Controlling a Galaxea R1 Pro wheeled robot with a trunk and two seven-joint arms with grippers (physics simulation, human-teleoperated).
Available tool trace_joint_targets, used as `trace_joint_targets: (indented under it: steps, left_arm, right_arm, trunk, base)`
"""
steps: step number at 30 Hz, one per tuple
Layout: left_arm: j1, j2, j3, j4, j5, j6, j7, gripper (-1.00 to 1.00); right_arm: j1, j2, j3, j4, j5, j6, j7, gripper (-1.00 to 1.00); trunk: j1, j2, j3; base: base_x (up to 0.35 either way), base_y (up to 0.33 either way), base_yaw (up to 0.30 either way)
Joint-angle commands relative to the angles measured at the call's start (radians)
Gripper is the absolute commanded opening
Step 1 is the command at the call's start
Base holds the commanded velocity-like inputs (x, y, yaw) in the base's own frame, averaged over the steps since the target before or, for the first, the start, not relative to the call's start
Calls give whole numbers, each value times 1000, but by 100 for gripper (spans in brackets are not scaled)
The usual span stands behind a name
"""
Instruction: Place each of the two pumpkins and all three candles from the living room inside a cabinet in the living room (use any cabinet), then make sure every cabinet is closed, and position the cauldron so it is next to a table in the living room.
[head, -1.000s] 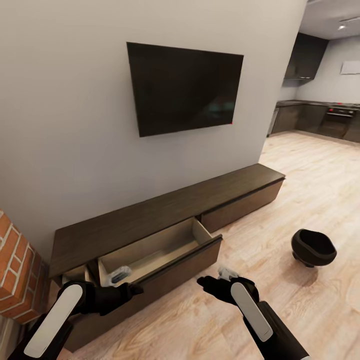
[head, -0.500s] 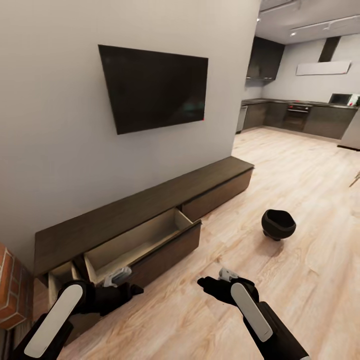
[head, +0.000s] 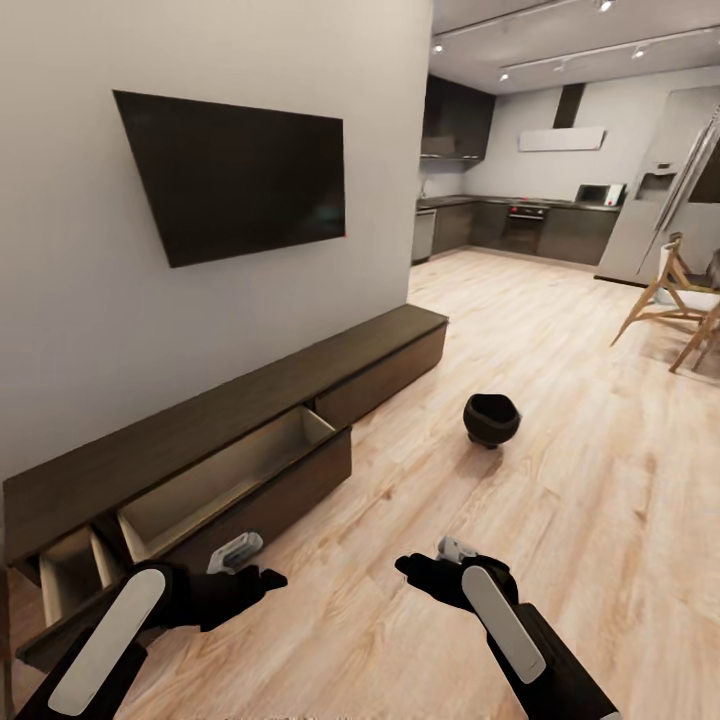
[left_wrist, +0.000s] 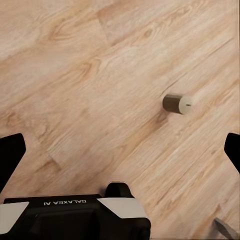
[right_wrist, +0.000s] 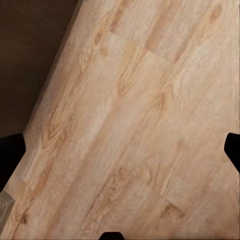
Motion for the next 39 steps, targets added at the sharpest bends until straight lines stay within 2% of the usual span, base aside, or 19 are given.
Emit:
trace_joint_targets:
  steps: [1, 39]
  left_arm:
    - [-1, 1, -1, -1, 9, 0, 10, 100]
    - [-1, 4, -1, -1, 9, 1, 10, 100]
  right_arm:
    - [-1, -1, 3, -1, -10, -1, -10, 100]
    - [-1, 0, 3, -1, -12, -1, -10, 100]
  trunk:
    - [0, -1, -1]
    - [0, -1, -1]
  base:
    - [-192, -171, -281]
    - [-18, -16, -281]
